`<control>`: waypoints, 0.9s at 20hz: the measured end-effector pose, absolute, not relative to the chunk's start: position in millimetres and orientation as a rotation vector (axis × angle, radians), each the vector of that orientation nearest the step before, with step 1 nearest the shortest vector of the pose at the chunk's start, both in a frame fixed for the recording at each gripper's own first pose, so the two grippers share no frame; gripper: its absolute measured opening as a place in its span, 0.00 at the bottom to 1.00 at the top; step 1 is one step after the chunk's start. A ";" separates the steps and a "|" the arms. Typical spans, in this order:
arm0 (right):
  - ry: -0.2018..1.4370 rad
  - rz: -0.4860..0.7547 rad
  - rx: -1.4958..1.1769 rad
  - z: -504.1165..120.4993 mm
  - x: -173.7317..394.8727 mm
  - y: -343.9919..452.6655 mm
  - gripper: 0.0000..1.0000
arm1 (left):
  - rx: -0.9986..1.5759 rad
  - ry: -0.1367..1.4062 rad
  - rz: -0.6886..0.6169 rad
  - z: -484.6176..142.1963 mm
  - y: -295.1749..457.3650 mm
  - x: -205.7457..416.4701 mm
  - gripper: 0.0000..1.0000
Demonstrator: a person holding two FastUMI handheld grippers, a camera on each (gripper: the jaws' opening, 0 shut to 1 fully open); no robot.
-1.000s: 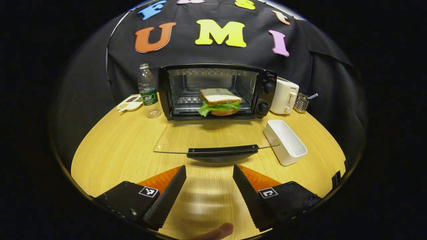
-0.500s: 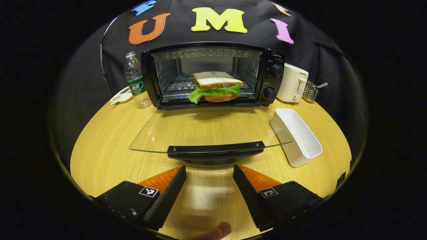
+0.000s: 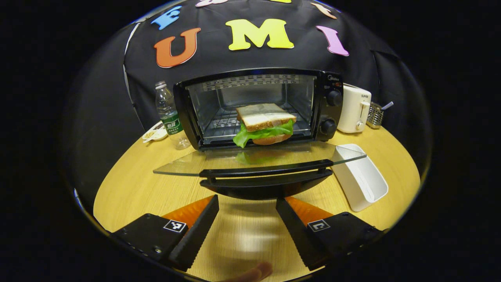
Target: Open the electric oven with the left hand, put the food in, and close the electric oven.
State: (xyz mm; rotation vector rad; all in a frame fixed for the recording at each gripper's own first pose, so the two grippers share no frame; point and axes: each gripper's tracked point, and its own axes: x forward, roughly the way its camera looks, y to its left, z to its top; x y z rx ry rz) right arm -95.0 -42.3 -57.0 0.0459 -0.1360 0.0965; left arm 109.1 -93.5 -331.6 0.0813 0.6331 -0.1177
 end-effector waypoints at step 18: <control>-0.101 0.084 0.041 -76.2 -85.7 -48.1 0.87 | -0.004 0.559 -0.092 -278.0 -94.3 215.0 0.96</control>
